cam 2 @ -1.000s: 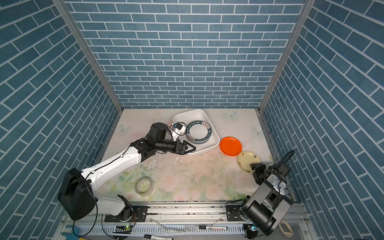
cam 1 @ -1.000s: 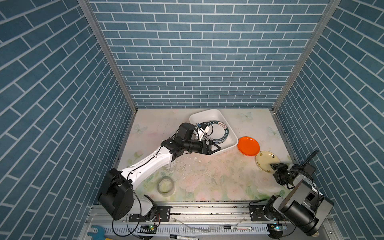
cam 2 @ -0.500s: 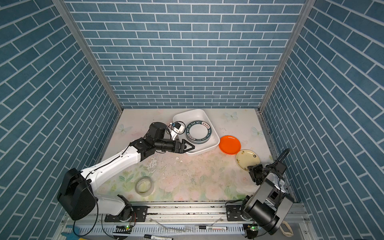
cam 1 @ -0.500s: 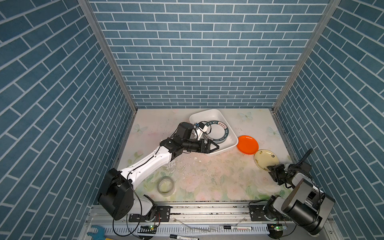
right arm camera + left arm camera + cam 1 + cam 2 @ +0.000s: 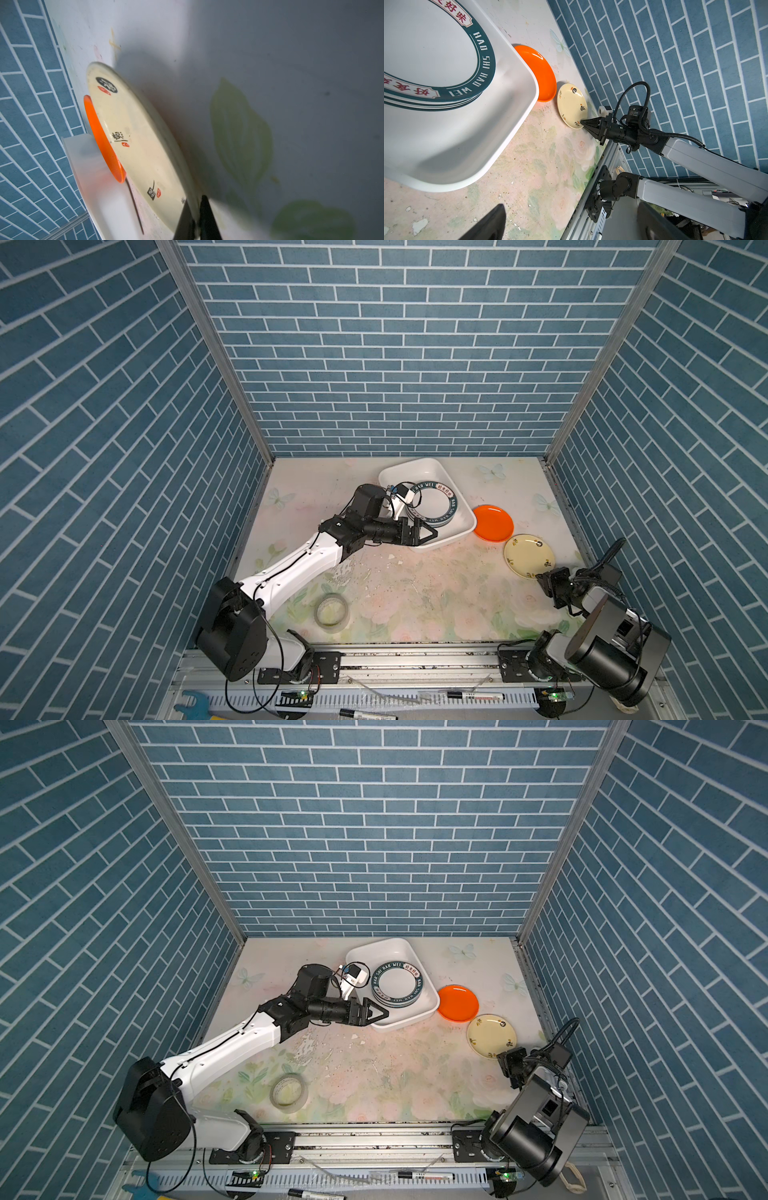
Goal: Place the plates into the plastic bin on the countertop
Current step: 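Lift the cream plate with the right gripper while the left arm draws back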
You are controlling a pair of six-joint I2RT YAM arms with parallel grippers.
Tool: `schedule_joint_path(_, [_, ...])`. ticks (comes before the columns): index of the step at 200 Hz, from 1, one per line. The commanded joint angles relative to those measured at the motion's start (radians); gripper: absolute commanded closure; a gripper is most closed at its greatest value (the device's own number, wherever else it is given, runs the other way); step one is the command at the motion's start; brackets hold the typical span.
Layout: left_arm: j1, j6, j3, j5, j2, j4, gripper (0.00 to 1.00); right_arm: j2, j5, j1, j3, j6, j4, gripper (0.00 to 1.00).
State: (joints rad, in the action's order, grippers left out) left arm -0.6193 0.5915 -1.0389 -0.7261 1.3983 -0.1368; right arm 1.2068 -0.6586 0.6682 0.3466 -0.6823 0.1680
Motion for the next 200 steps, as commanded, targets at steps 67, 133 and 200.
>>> schedule_joint_path(67, [0.018, -0.012, 0.014, 0.000, -0.013, 0.015, 0.00, -0.312, 0.171, -0.004, 0.055, -0.034, 0.269, 0.99])
schedule_joint_path(133, [0.046, -0.020, 0.014, 0.012, -0.011, 0.008, 0.01, -0.513, 0.159, -0.003, 0.179, -0.029, 0.465, 0.99])
schedule_joint_path(200, [0.055, -0.045, -0.003, 0.022, 0.012, -0.026, 0.00, -0.608, 0.142, -0.005, 0.262, 0.016, 0.612, 0.99])
